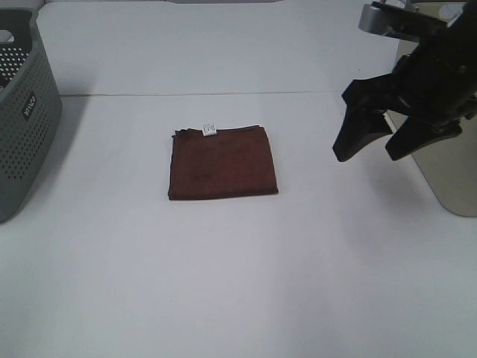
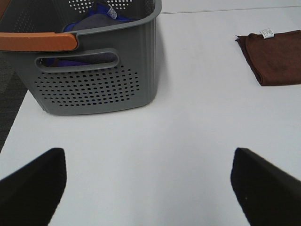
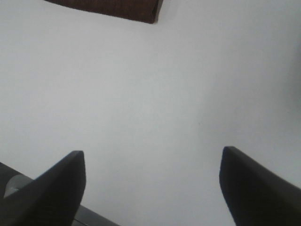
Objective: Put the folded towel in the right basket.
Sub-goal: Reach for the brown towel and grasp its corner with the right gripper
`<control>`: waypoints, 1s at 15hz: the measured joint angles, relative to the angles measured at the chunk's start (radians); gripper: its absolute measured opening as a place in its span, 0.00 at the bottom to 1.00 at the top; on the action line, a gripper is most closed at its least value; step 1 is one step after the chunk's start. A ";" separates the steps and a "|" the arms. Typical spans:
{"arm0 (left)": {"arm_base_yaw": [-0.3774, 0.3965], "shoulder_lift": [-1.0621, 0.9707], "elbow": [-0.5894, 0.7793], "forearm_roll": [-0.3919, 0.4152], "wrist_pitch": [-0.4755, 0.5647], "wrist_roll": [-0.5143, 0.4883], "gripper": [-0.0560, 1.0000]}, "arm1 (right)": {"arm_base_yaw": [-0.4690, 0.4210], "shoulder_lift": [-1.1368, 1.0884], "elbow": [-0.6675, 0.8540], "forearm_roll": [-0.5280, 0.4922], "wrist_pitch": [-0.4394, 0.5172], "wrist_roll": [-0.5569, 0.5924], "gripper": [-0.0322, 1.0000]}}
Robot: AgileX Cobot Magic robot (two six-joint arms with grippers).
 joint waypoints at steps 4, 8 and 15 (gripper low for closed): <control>0.000 0.000 0.000 0.000 0.000 0.000 0.89 | 0.001 0.237 -0.190 0.039 -0.011 0.000 0.77; 0.000 0.000 0.000 0.000 0.000 0.000 0.89 | 0.001 0.436 -0.401 0.113 0.047 -0.003 0.77; 0.000 0.000 0.000 0.000 0.000 0.000 0.89 | -0.038 0.694 -0.662 0.296 0.160 -0.055 0.77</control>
